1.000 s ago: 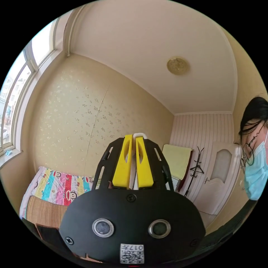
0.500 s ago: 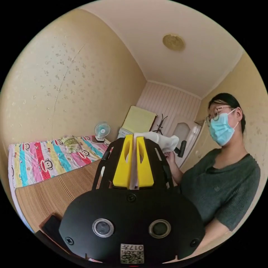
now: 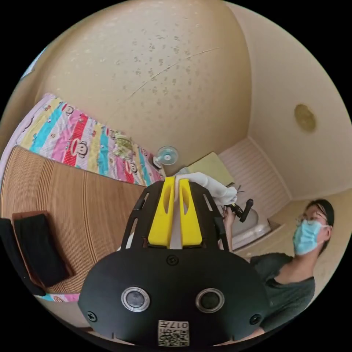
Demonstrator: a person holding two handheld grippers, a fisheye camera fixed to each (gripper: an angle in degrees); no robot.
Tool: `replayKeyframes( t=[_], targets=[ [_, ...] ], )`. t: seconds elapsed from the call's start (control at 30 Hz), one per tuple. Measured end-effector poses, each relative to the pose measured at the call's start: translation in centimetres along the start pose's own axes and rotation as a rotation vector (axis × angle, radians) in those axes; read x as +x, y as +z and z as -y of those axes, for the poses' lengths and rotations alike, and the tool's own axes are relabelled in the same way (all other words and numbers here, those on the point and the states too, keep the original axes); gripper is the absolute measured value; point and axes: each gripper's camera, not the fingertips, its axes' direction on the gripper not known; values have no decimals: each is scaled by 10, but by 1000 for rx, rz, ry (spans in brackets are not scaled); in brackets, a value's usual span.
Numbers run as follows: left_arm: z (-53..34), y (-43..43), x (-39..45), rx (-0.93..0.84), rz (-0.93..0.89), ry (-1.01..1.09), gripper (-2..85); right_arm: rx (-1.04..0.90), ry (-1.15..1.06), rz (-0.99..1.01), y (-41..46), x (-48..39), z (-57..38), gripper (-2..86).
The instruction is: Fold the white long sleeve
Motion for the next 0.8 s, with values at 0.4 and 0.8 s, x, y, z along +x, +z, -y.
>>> replayKeyframes(
  t=[0.4, 0.8],
  targets=[
    [18, 130, -287, -326, 755, -385, 66, -938, -28, 466, 449, -149, -164, 92],
    [-100, 249, -366, -917, 776, -326, 16, -1282, -150, 587, 522, -252, -347, 80]
  ],
)
